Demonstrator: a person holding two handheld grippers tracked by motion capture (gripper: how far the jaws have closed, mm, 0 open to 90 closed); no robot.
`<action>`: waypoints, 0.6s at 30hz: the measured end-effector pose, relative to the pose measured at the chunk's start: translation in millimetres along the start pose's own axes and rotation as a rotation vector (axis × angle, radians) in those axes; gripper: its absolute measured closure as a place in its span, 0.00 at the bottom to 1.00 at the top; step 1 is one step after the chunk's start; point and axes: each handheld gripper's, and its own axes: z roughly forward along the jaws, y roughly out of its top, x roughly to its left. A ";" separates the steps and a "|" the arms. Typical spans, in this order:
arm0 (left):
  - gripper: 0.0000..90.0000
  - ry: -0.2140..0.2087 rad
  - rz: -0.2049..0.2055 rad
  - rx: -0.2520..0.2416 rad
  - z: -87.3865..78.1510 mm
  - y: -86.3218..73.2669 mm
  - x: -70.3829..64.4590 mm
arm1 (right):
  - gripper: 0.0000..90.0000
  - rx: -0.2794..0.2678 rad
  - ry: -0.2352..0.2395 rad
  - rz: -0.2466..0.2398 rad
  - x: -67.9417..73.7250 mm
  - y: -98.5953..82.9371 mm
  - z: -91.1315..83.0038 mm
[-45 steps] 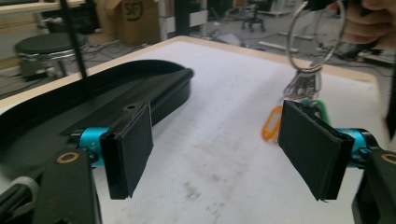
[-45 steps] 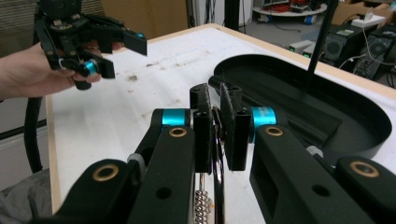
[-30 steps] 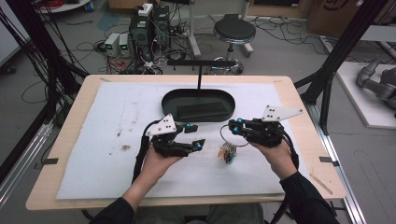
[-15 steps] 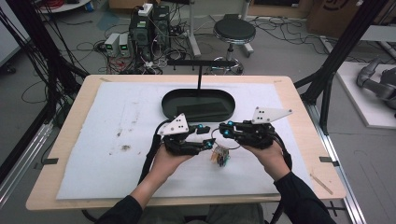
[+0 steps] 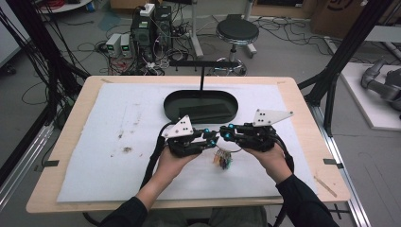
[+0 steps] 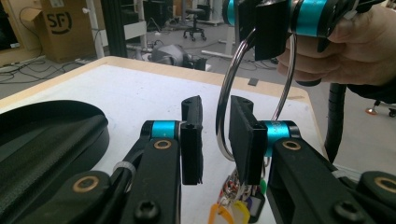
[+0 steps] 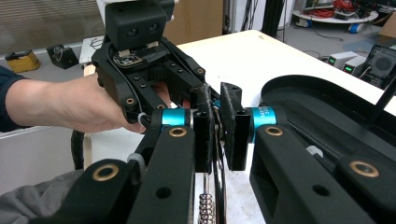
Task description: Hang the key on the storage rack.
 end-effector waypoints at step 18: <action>0.96 0.043 0.024 -0.056 -14.7 4.4 4.0 | 0.62 -0.029 -0.101 0.031 -8.5 -5.1 -9.6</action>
